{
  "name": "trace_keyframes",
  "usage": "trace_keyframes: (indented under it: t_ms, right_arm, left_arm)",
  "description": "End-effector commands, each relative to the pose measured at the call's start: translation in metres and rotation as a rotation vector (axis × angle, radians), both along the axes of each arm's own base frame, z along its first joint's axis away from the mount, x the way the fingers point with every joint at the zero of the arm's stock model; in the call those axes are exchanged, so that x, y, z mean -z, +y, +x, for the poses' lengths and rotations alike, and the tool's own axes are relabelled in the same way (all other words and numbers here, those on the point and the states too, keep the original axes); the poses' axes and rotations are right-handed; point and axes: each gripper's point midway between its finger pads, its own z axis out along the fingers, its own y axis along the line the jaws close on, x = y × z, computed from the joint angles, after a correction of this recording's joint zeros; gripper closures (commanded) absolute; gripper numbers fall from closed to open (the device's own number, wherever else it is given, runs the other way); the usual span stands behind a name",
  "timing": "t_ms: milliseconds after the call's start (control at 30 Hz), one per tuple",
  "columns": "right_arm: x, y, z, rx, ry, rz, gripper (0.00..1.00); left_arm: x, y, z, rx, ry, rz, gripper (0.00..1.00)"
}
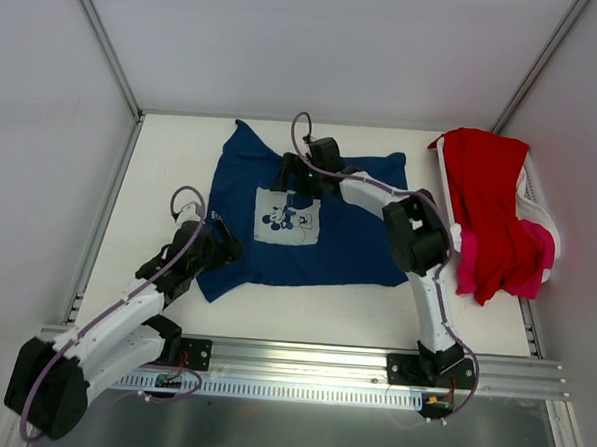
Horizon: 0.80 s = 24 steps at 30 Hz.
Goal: Fold and stack the t-shirts
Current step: Flatten the tshirt out
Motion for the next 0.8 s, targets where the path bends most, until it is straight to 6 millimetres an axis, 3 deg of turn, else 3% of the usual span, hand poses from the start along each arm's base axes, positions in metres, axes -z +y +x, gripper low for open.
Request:
trace_keyframes:
  t_ms: [0,33,67,100,133,200,233,300,433,533,567,633,700,767]
  right_arm:
    - [-0.104,-0.034,-0.013,0.028,-0.254,-0.017,0.03]
    - [-0.080,-0.052,-0.027,0.040,-0.221,-0.088,0.03]
    - [-0.082,-0.061,-0.036,0.044,-0.224,-0.107,0.03]
    - [-0.101,-0.073,-0.044,0.063,-0.253,-0.113,0.03]
    - [-0.084,-0.084,-0.058,0.060,-0.226,-0.151,0.03]
    - [-0.094,-0.104,-0.076,0.087,-0.225,-0.185,0.03]
    - [-0.083,-0.115,-0.086,0.092,-0.204,-0.217,0.03]
    - [-0.089,-0.140,-0.096,0.154,-0.208,-0.286,0.03]
    - [-0.079,-0.179,-0.120,0.225,-0.169,-0.400,0.03]
    - [-0.079,-0.197,-0.137,0.258,-0.148,-0.430,0.03]
    - [-0.069,-0.205,-0.146,0.263,-0.124,-0.452,0.03]
    - [-0.074,-0.209,-0.154,0.275,-0.133,-0.430,0.03]
    - [-0.067,-0.216,-0.163,0.275,-0.124,-0.441,0.03]
    - [-0.068,-0.221,-0.168,0.285,-0.130,-0.446,0.03]
  left_arm:
    - [-0.027,0.020,-0.014,-0.035,-0.050,0.053,0.18]
    - [-0.028,0.025,-0.021,-0.034,-0.037,0.068,0.13]
    - [-0.047,0.023,-0.022,-0.028,-0.088,0.039,0.10]
    - [-0.054,0.022,-0.025,-0.021,-0.099,0.026,0.08]
    - [-0.064,0.021,-0.031,-0.003,-0.107,0.006,0.03]
    - [-0.064,0.021,-0.038,0.005,-0.083,0.001,0.02]
    - [-0.059,0.023,-0.046,0.003,-0.035,0.010,0.04]
    - [-0.049,0.022,-0.057,-0.001,0.033,-0.002,0.06]
    - [-0.014,0.021,-0.085,0.007,0.195,-0.003,0.12]
    - [0.001,0.017,-0.100,0.012,0.258,0.038,0.15]
    - [0.006,0.019,-0.106,0.004,0.283,0.058,0.19]
    - [0.023,0.020,-0.115,-0.006,0.333,0.098,0.21]
    - [0.033,0.020,-0.122,-0.030,0.370,0.110,0.23]
    - [0.036,0.021,-0.124,-0.028,0.355,0.145,0.24]
